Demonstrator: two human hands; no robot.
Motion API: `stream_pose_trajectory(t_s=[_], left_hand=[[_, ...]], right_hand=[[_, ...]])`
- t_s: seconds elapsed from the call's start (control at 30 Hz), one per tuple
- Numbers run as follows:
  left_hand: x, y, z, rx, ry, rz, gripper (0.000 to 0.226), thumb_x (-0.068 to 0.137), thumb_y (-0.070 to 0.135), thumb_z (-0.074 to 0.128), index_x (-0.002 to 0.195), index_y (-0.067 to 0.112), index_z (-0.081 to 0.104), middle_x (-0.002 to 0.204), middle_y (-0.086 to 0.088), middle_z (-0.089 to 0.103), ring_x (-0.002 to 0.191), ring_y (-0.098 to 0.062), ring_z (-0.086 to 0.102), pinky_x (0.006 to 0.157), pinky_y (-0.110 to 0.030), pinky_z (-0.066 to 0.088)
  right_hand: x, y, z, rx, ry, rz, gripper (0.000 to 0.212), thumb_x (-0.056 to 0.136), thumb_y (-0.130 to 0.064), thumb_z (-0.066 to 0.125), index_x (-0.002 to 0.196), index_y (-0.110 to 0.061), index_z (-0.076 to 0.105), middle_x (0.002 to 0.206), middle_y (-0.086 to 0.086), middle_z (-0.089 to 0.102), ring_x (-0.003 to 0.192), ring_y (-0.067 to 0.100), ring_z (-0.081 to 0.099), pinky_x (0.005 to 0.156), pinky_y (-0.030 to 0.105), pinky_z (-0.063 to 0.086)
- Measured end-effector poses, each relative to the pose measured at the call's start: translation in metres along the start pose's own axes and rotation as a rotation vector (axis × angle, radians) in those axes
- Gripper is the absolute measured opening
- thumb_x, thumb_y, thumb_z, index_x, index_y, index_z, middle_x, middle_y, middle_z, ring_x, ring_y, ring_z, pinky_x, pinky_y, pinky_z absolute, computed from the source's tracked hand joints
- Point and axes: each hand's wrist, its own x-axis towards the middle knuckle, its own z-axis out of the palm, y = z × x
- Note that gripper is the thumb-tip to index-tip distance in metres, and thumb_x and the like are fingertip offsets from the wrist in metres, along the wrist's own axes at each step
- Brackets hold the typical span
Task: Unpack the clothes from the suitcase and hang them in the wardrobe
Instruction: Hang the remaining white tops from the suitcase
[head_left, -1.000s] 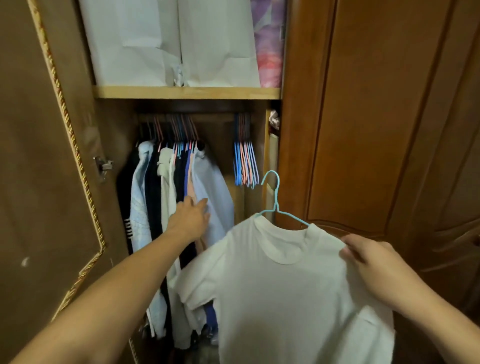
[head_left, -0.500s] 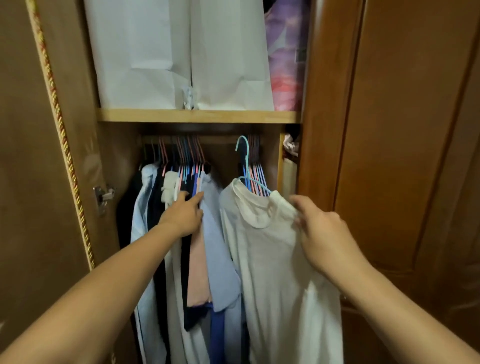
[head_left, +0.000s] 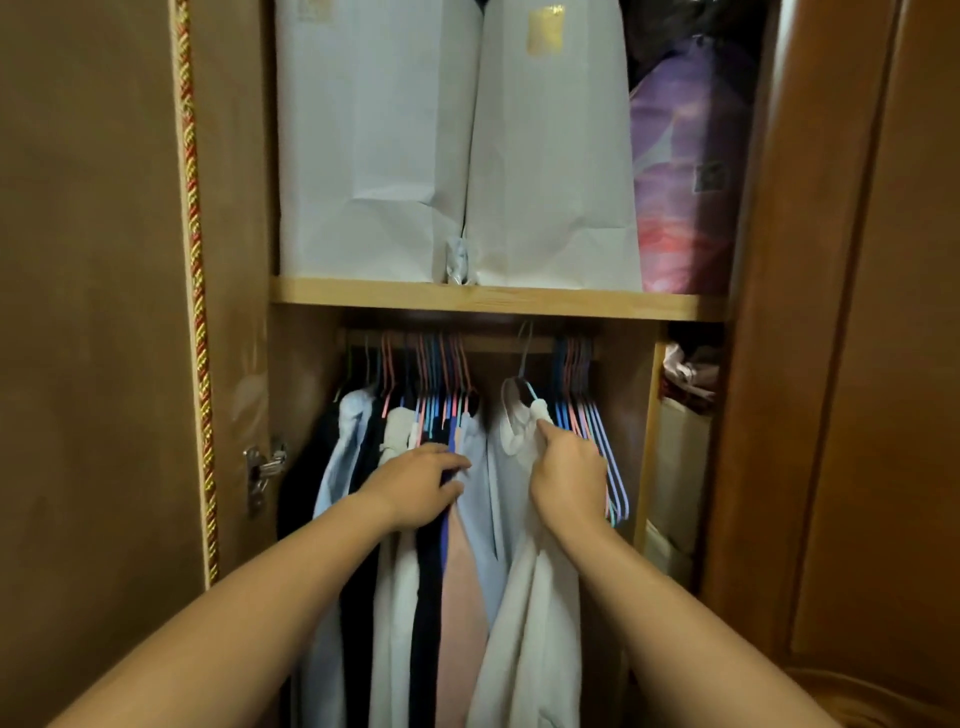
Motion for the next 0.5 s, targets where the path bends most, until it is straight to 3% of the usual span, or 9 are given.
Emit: stream_pose_trajectory(t_s=[0.17,0.37,0.43,0.5], left_hand=[[-0.004,-0.005,0.004,-0.059,0.001,-0.014,0.046,0.100,0.047,0.053,0.145,0.041,0.048,0.159,0.006,0.035,0.144,-0.018,0.038,0.115,-0.038,0.037],[-0.009,-0.005,0.011,-0.096,0.019,-0.036,0.057,0.093,0.059,0.056,0.147,0.049,0.041,0.163,0.014,0.025,0.146,-0.013,0.034,0.114,-0.039,0.038],[-0.010,-0.007,0.012,-0.114,0.028,-0.029,0.058,0.092,0.060,0.057,0.146,0.049,0.041,0.163,0.015,0.025,0.146,-0.012,0.034,0.114,-0.038,0.039],[-0.010,-0.010,0.014,-0.137,0.037,-0.020,0.056,0.092,0.058,0.058,0.146,0.049,0.042,0.162,0.016,0.025,0.146,-0.011,0.034,0.113,-0.037,0.039]], right_hand=[[0.039,0.023,0.035,-0.070,-0.047,0.016,0.055,0.091,0.008,0.038,0.135,-0.018,0.060,0.095,0.013,0.068,0.087,0.033,0.061,0.065,0.034,0.041],[0.044,0.050,0.063,-0.016,-0.164,0.025,0.063,0.091,0.008,0.038,0.143,-0.025,0.053,0.105,0.014,0.069,0.095,0.034,0.062,0.080,0.044,0.055],[0.046,0.058,0.069,0.028,-0.255,0.011,0.059,0.096,0.000,0.040,0.147,-0.028,0.048,0.117,0.012,0.067,0.103,0.033,0.062,0.086,0.043,0.054],[0.036,0.063,0.069,0.160,-0.380,0.035,0.058,0.102,-0.016,0.048,0.155,-0.029,0.031,0.143,0.008,0.054,0.126,0.031,0.054,0.104,0.040,0.046]])
